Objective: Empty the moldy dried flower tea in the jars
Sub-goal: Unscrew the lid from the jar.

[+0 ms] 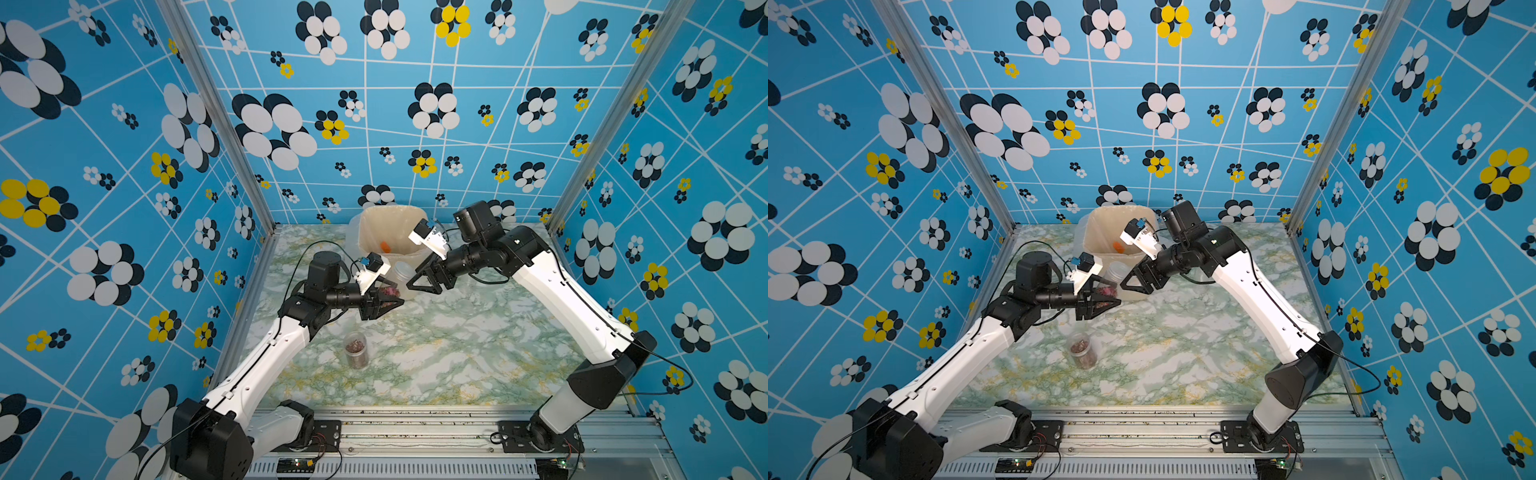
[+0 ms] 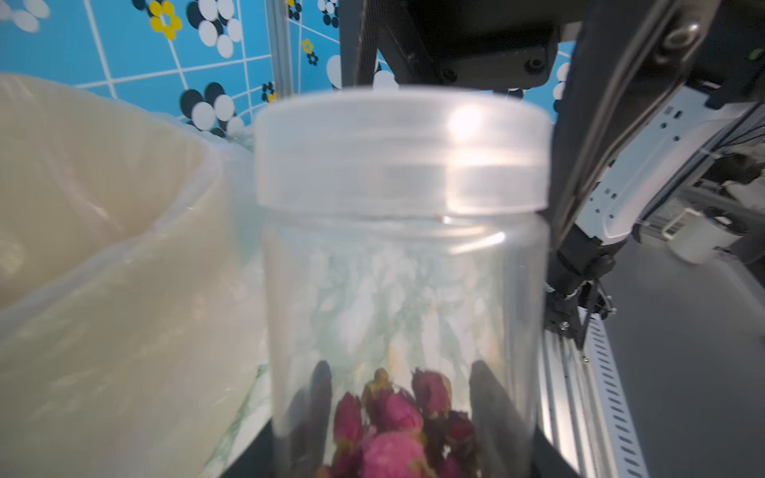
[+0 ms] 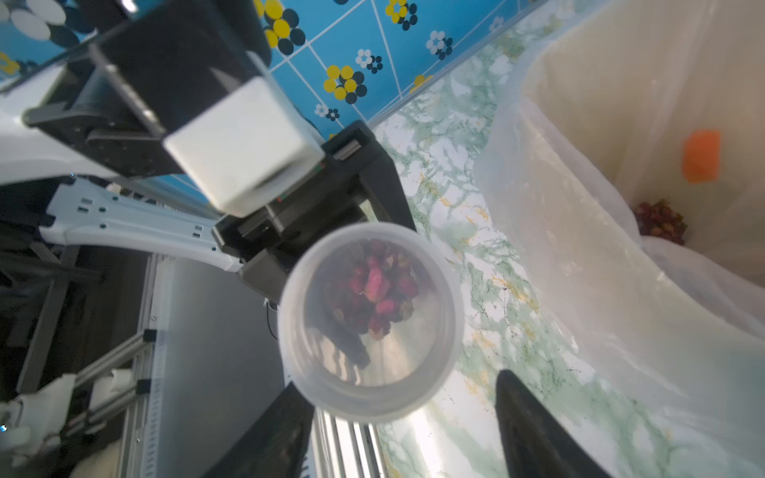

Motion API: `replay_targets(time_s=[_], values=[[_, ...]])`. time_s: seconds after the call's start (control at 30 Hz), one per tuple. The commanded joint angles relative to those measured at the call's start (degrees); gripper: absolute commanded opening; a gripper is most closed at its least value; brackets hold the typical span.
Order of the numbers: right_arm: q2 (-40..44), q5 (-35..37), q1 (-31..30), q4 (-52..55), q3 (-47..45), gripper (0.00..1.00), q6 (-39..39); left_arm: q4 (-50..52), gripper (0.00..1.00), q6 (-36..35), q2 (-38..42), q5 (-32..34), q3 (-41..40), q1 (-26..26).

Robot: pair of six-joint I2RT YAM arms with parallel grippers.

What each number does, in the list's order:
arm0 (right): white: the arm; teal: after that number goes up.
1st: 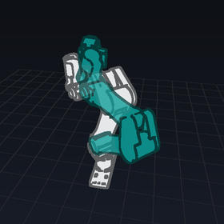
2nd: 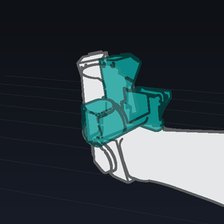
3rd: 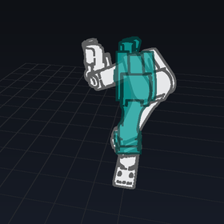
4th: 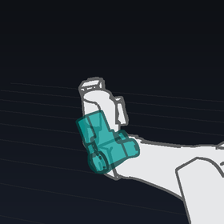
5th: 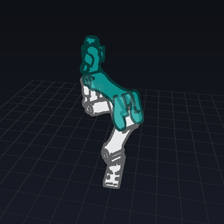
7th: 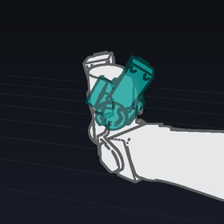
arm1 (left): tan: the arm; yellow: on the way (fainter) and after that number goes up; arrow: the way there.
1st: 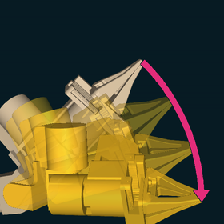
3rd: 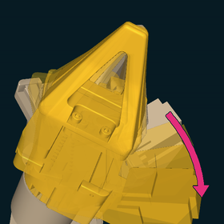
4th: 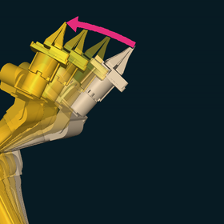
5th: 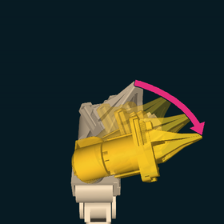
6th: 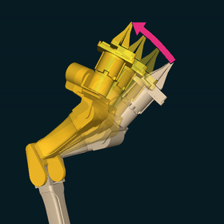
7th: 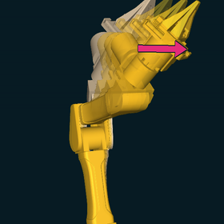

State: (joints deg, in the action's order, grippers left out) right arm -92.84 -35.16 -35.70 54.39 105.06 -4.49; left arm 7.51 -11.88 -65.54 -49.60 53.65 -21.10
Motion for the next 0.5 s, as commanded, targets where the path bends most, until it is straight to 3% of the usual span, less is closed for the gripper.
replay_targets(time_s=[0.0, 0.2, 0.47], values=[[5.59, 3.54, 1.48, -9.26, -3.84, 0.77, 18.72, 3.26, 0.00, -7.42, 1.86, 12.24, 0.62, -1.77], [7.58, 2.72, 3.60, -14.92, -8.98, 0.81, 34.36, 5.93, 0.00, -14.08, 2.56, 22.89, 0.39, -6.08], [2.60, -1.89, 2.66, -13.06, -6.81, 0.84, 38.20, 6.67, 0.00, -16.92, 2.44, 27.75, 0.53, -9.03]])
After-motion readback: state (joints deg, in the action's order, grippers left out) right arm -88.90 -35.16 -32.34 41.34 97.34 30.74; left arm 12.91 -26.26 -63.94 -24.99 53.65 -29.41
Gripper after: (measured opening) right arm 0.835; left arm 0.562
